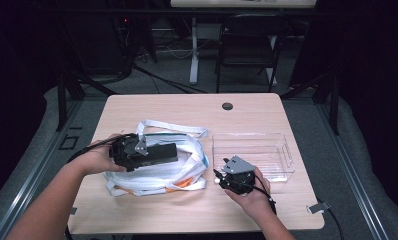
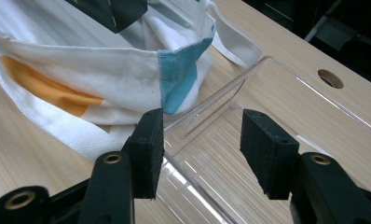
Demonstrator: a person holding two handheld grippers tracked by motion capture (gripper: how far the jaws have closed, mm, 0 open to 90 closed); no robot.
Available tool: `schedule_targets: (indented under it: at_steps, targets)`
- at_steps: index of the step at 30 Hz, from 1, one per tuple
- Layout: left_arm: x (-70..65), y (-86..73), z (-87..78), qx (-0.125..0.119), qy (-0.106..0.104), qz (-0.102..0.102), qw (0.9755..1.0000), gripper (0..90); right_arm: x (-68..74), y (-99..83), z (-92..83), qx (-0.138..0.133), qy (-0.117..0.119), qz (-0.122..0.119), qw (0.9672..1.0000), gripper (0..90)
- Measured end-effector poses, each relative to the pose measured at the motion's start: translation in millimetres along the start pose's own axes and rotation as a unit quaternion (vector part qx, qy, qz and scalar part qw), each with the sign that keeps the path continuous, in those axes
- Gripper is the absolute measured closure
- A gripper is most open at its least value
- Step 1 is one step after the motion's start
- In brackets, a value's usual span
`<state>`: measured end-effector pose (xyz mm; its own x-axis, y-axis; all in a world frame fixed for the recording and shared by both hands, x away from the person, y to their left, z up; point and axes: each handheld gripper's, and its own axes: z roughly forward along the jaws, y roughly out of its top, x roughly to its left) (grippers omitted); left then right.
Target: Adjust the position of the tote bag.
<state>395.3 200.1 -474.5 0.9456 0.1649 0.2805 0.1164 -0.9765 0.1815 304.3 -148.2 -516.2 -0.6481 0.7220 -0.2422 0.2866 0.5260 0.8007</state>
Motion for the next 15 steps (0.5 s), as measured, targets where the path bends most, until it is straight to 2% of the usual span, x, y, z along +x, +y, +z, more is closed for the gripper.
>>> schedule_targets:
  at_steps: [5, 15]
  targets:
    - [1.2, 0.1, -6.0, -0.002, -0.004, -0.005, 1.0, 43.0, 0.3, 0.5, -0.4, -0.001, 0.01, 0.007, 0.9999, 48.1]
    - [-0.5, 5.4, -14.0, -0.005, -0.016, -0.006, 0.9998, 43.0, 0.6, 1.1, -0.3, -0.008, 0.021, 0.004, 0.9997, 47.2]
